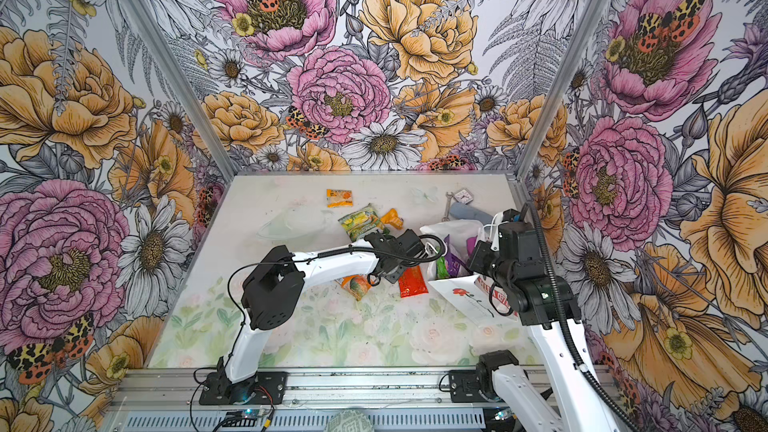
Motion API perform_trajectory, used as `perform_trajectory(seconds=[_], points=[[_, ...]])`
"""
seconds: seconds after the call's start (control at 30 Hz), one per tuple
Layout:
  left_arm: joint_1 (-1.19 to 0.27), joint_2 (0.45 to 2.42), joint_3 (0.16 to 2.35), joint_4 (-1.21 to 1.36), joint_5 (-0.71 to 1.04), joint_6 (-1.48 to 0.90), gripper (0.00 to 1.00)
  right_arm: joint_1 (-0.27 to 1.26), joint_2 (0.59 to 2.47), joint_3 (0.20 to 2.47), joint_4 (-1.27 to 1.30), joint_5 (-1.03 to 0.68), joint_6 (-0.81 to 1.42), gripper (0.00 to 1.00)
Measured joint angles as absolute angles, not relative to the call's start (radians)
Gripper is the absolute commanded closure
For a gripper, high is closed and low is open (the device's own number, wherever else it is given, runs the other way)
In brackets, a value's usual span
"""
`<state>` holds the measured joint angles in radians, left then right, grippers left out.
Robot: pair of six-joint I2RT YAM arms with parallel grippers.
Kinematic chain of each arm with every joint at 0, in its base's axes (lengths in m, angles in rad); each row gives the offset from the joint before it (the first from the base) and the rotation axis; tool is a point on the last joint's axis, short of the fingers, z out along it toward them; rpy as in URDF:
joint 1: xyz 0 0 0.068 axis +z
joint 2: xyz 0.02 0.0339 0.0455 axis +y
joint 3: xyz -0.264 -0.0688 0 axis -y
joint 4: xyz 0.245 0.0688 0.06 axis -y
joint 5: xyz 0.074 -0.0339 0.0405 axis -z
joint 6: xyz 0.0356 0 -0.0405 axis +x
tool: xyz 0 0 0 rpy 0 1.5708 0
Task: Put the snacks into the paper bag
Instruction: 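Grasp the orange Fox's Fruits bag by its top edge with the left gripper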
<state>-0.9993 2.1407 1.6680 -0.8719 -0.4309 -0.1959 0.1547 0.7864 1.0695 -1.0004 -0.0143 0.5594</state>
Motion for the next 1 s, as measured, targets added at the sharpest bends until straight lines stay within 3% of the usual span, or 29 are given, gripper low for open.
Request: perform_trajectory(seconds=[0.13, 0.4, 0.63, 0.77, 1.0], points=[[-0.997, 2.142, 1.664, -0.895, -0.434, -0.189, 0.44, 0.146, 0.785, 1.069, -1.005, 0.033, 0.560, 1.00], [-0.975, 2.157, 1.627, -0.915, -0.464, -0.183, 0.56, 0.142, 0.778, 1.069, -1.005, 0.053, 0.567, 1.00], [-0.971, 2.159, 1.624, -0.921, -0.489, -0.192, 0.86, 0.136, 0.778, 1.069, -1.005, 0.052, 0.567, 1.00], [-0.973, 2.144, 1.596, -0.902, -0.519, -0.212, 0.98, 0.136, 0.778, 1.069, -1.005, 0.052, 0.568, 1.00], [-0.972, 1.978, 1.388, -0.799, -0.531, -0.268, 1.00, 0.136, 0.778, 1.069, -1.001, 0.049, 0.571, 1.00]])
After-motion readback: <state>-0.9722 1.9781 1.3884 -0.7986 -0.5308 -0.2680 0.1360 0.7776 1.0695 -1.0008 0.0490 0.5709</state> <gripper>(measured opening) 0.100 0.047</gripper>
